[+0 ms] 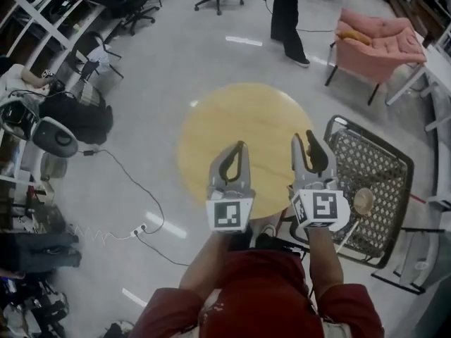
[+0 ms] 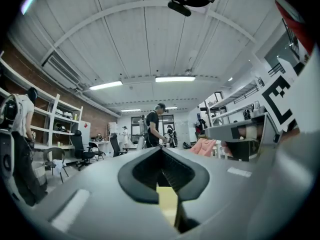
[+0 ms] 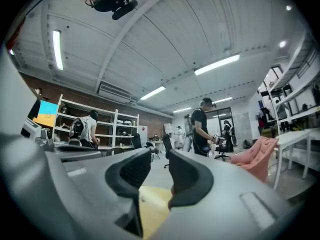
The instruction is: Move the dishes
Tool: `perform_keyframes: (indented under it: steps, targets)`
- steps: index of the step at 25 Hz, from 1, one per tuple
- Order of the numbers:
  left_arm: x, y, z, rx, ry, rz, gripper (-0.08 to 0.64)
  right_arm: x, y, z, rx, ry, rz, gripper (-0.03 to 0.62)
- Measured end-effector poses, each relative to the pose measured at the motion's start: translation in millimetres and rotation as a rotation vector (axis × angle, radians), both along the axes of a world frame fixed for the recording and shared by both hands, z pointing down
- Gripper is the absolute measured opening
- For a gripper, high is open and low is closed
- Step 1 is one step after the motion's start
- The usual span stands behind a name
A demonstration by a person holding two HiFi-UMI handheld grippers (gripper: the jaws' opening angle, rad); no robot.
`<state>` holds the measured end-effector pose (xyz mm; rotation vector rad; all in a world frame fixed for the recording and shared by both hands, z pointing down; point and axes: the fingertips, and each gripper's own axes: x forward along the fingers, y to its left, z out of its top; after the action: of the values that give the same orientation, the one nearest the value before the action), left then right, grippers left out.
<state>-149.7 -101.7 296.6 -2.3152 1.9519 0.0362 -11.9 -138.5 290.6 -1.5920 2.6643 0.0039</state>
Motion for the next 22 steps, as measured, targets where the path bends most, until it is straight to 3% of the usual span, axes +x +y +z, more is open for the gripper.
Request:
perform_keyframes:
  steps: [9,15,22]
  targets:
    - [-90,13,-10,-0.028,-0.045,-0.149,0.008,-92,-4,-20,0.027,0.011,-0.151,0.118]
    - [-116,10,-20,-0.021,-0.047,-0.198,0.008,-122,-8,-31,0.051,0.003,-0.198,0.118]
    - [-140,7,-29,-0.006,-0.043,-0.196,0.008,-154,-6,-42,0.081,-0.001,-0.217,0.097]
